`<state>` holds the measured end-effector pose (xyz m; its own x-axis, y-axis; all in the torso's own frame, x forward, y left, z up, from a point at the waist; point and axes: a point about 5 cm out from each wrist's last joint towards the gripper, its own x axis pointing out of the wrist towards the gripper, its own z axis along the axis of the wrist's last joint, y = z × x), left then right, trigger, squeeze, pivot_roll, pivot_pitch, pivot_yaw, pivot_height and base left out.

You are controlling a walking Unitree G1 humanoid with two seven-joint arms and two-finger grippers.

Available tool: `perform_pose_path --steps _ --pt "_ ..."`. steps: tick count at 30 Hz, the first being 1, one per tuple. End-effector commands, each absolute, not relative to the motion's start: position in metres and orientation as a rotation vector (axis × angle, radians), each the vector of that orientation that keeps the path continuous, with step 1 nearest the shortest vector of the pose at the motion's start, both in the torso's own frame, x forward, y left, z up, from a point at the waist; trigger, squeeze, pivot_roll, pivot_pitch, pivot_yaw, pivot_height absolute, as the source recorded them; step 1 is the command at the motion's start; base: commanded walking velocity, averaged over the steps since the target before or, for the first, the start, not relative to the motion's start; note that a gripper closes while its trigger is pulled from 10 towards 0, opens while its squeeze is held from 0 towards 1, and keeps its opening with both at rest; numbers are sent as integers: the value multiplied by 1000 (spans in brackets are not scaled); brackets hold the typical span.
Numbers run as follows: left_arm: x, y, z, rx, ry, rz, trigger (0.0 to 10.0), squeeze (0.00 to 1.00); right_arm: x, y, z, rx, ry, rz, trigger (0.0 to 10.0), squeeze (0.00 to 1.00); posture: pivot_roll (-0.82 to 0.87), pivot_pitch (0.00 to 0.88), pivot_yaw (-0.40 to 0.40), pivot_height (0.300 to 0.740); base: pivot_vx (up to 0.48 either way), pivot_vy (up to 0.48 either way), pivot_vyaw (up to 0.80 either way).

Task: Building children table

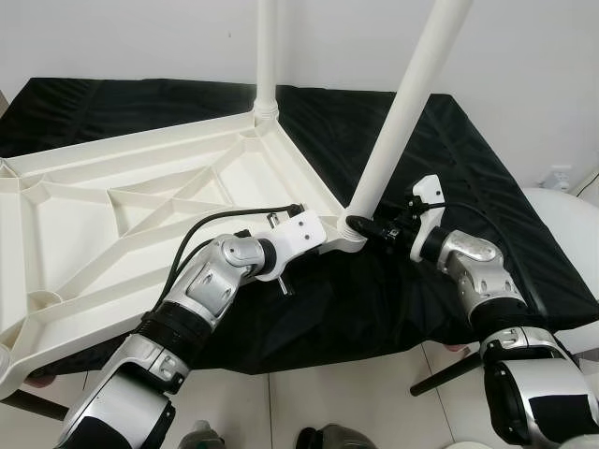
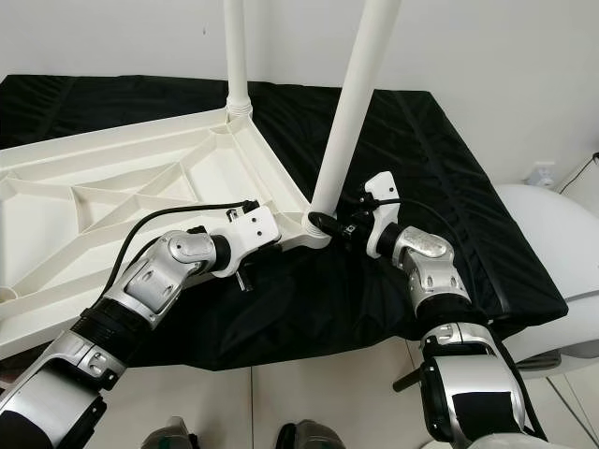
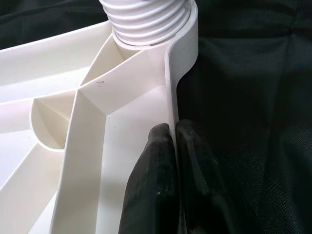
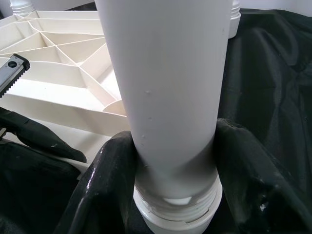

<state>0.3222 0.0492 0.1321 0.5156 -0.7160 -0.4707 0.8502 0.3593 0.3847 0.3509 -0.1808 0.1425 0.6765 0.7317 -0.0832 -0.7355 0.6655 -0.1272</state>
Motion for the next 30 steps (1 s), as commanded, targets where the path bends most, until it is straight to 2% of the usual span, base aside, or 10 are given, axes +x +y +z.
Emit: perform_pose_path --steps 1,8,21,23,28,30 --pt "317 51 117 669 323 -1066 10000 0 350 -184 140 -151 30 822 10000 0 36 14 -69 740 0 0 0" --pt "314 52 115 660 326 -1069 10000 0 352 -165 141 -41 -35 694 10000 0 41 21 -76 740 0 0 0" --pt "312 53 114 659 330 -1071 10000 0 345 -133 146 50 -123 550 10000 0 41 23 -79 740 0 0 0" --pt "312 52 114 659 329 -1073 10000 0 339 -117 146 76 -142 528 10000 0 42 23 -79 740 0 0 0" --pt "312 52 114 660 330 -1076 10000 0 334 -102 145 103 -145 474 10000 0 44 21 -79 740 0 0 0" --pt "311 52 114 662 331 -1078 10000 0 331 -87 145 133 -139 422 10000 0 47 18 -80 740 0 0 0"
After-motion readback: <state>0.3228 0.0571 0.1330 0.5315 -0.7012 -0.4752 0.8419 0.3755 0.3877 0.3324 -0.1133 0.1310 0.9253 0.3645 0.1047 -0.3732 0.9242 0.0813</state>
